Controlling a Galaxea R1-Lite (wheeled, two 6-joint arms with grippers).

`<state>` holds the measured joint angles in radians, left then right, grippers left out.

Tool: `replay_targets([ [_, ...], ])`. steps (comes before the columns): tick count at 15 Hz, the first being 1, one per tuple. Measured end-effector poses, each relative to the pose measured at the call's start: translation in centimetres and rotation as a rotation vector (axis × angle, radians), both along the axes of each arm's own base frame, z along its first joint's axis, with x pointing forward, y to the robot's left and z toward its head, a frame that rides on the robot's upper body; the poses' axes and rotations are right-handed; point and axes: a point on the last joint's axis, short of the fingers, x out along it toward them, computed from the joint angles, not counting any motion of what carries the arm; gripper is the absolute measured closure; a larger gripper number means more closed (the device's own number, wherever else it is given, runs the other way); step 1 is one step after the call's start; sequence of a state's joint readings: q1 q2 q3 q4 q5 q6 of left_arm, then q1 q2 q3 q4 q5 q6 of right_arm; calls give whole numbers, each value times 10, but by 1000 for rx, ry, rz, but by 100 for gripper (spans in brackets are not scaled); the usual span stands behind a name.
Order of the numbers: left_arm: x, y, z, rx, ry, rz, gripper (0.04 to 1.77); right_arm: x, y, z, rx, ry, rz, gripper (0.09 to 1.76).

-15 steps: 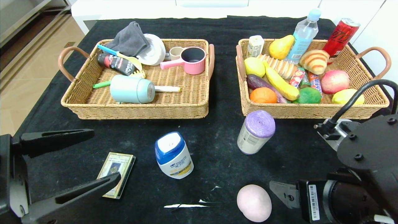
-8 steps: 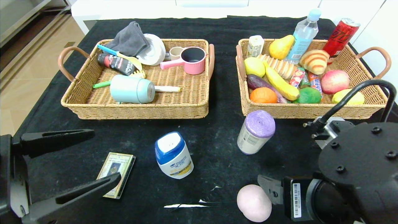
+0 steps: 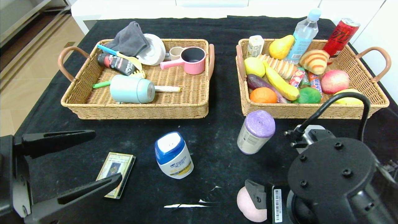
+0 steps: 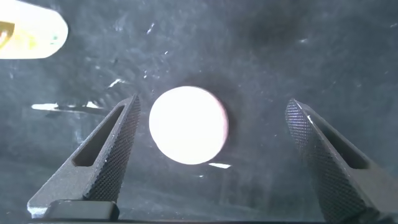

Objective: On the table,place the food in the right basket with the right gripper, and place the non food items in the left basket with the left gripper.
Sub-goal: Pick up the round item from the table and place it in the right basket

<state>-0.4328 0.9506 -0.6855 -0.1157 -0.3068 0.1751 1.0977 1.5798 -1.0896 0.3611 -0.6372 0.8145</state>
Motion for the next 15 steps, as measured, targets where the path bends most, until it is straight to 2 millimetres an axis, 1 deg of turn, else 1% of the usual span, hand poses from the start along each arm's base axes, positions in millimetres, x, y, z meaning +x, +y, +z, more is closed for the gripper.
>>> replay_targets([
  [9,0,0,0,4,-3,1,9,9,19,-23,-64,-29,-51,15],
  [15,0,0,-1,6,1,0,9,6,25,-30,-83,-14,-33,15],
])
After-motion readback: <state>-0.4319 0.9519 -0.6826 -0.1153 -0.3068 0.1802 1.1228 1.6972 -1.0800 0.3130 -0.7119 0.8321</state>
